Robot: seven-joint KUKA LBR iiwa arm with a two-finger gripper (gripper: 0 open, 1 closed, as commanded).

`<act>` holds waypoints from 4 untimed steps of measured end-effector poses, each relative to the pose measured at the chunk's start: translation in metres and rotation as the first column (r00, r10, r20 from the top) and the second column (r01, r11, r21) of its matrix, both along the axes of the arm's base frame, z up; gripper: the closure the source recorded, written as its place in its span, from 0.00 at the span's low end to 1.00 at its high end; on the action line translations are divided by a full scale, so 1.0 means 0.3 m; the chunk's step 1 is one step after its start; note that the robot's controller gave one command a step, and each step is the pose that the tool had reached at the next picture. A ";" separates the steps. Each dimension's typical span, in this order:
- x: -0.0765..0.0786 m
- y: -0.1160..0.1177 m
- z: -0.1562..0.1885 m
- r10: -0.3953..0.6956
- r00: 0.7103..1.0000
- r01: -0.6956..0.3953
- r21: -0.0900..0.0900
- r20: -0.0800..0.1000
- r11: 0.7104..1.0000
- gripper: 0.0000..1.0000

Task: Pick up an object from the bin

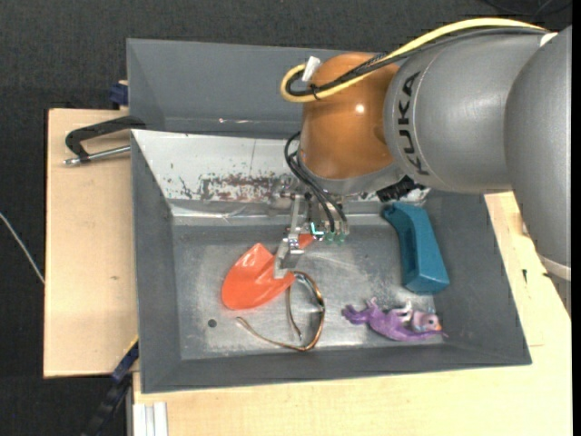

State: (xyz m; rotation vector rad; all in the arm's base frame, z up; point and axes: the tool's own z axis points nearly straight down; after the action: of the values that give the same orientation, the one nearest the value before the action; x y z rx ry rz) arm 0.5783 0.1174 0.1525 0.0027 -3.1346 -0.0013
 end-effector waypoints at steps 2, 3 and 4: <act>-0.126 -0.088 -0.138 0.057 0.998 -0.057 0.002 0.014 0.998 0.00; -0.087 0.008 -0.244 0.080 0.996 -0.080 -0.003 0.032 0.997 1.00; -0.087 0.008 -0.245 0.080 0.996 -0.080 -0.003 0.032 0.997 1.00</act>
Offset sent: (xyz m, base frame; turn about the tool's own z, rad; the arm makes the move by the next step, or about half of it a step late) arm -0.0733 -0.0510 -0.0825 -0.0993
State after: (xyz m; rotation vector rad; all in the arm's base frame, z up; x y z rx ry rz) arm 0.5522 0.1197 0.0791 0.1290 -3.1643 0.0017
